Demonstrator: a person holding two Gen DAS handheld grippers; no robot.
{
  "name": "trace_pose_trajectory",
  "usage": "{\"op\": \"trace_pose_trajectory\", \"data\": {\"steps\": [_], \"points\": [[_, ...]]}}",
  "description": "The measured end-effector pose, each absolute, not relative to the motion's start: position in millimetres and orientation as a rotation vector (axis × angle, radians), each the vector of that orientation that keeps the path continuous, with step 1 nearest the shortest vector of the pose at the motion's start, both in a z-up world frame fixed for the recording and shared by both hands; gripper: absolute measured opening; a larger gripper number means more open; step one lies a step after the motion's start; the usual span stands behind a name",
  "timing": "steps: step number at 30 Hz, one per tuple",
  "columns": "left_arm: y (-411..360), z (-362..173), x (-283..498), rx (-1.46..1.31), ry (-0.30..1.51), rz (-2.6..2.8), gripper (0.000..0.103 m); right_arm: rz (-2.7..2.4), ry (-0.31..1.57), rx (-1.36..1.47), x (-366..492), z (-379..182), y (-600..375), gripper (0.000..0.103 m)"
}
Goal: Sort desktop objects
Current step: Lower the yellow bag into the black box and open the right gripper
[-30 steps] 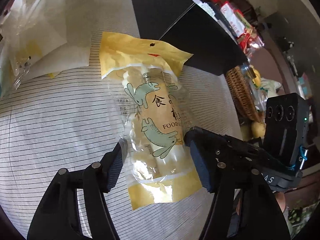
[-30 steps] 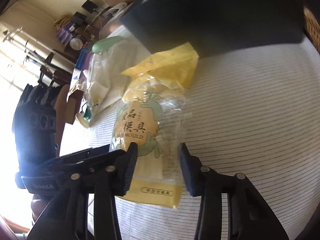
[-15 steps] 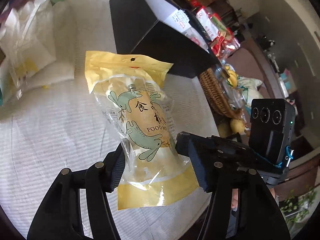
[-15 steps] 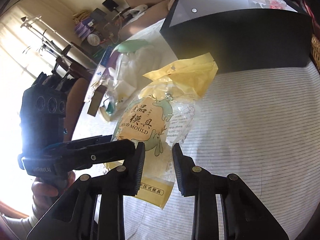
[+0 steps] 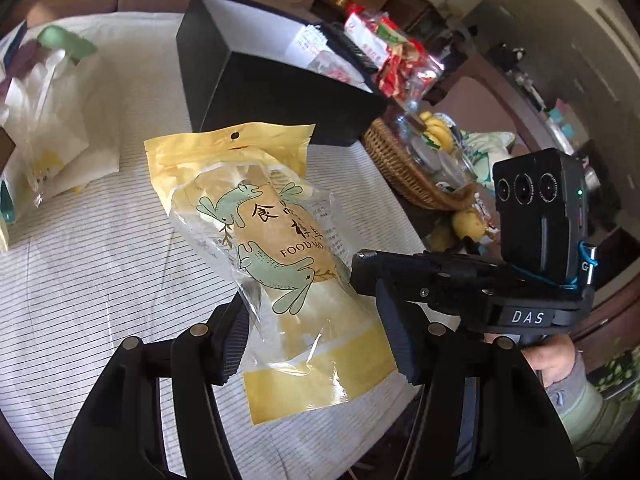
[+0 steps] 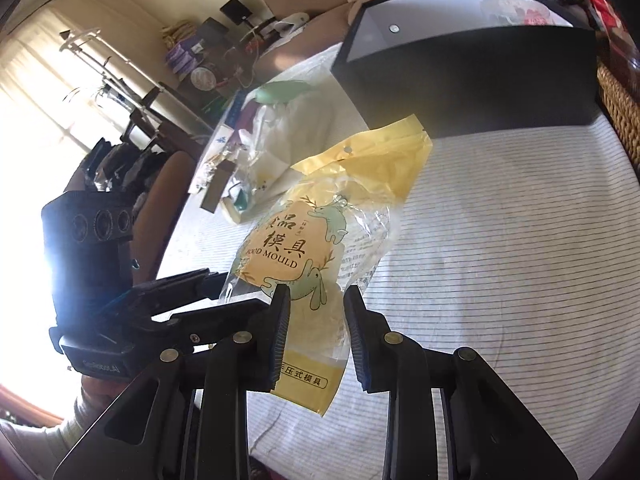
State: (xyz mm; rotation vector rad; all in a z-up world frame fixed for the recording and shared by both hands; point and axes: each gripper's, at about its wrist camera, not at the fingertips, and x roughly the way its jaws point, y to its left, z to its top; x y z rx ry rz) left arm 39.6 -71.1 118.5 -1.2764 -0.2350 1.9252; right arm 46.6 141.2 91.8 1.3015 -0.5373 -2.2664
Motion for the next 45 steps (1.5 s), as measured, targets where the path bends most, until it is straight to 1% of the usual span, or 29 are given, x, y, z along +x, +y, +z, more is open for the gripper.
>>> {"op": "trace_pose_trajectory", "data": {"steps": [3,6,9,13,17,23,28,31,33,35,36,37,38,39,41,45], "points": [[-68.4,140.5,37.9,-1.261,-0.231,1.921,0.056,-2.277,-0.53,1.261,50.0,107.3,144.5,0.03],[-63.2,166.7,30.1,-1.231,-0.227,1.933,0.056,-2.288,-0.563,1.201,48.2,123.4,150.4,0.03],[-50.8,191.6,15.6,-1.208,-0.194,1.959,0.056,-2.309,-0.567,1.145,39.3,142.2,156.7,0.03],[-28.4,223.9,-19.6,-1.174,-0.153,1.984,0.056,-2.348,-0.557,1.078,14.1,170.6,170.0,0.03],[-2.0,238.5,-71.3,-1.178,-0.137,1.996,0.056,-2.382,-0.576,1.05,-29.4,190.2,191.5,0.03],[36.8,228.1,-157.6,-1.23,-0.117,2.004,0.056,-2.412,-0.611,1.092,-109.0,194.9,222.1,0.03],[55.3,191.1,-208.5,-1.321,-0.09,2.002,0.056,-2.388,-0.651,1.206,-171.4,168.4,240.6,0.029],[64.6,165.0,-229.1,-1.378,-0.06,2.001,0.056,-2.401,-0.624,1.277,-195.8,149.4,242.9,0.029],[68.8,151.8,-234.2,-1.413,-0.019,2.014,0.056,-2.392,-0.61,1.321,-209.1,136.0,242.6,0.029],[69.9,144.0,-235.6,-1.46,0.018,2.033,0.06,-2.38,-0.574,1.37,-219.5,123.9,239.2,0.029],[69.1,140.9,-233.9,-1.487,0.035,2.031,0.063,-2.378,-0.542,1.402,-223.2,118.6,235.6,0.029],[68.2,139.9,-229.6,-1.504,0.056,2.024,0.064,-2.38,-0.498,1.435,-225.9,114.0,231.5,0.029],[66.6,140.3,-224.0,-1.514,0.085,2.027,0.064,-2.392,-0.438,1.451,-227.9,111.9,226.8,0.027],[63.9,141.7,-218.4,-1.522,0.107,2.031,0.065,-2.407,-0.366,1.454,-228.6,112.0,221.3,0.028],[56.6,146.4,-209.2,-1.526,0.105,2.028,0.066,-2.413,-0.308,1.481,-232.0,111.1,216.9,0.028],[42.1,166.7,-196.0,-1.455,0.063,2.059,0.071,-2.43,-0.296,1.438,-228.9,118.0,213.1,0.028]]}}
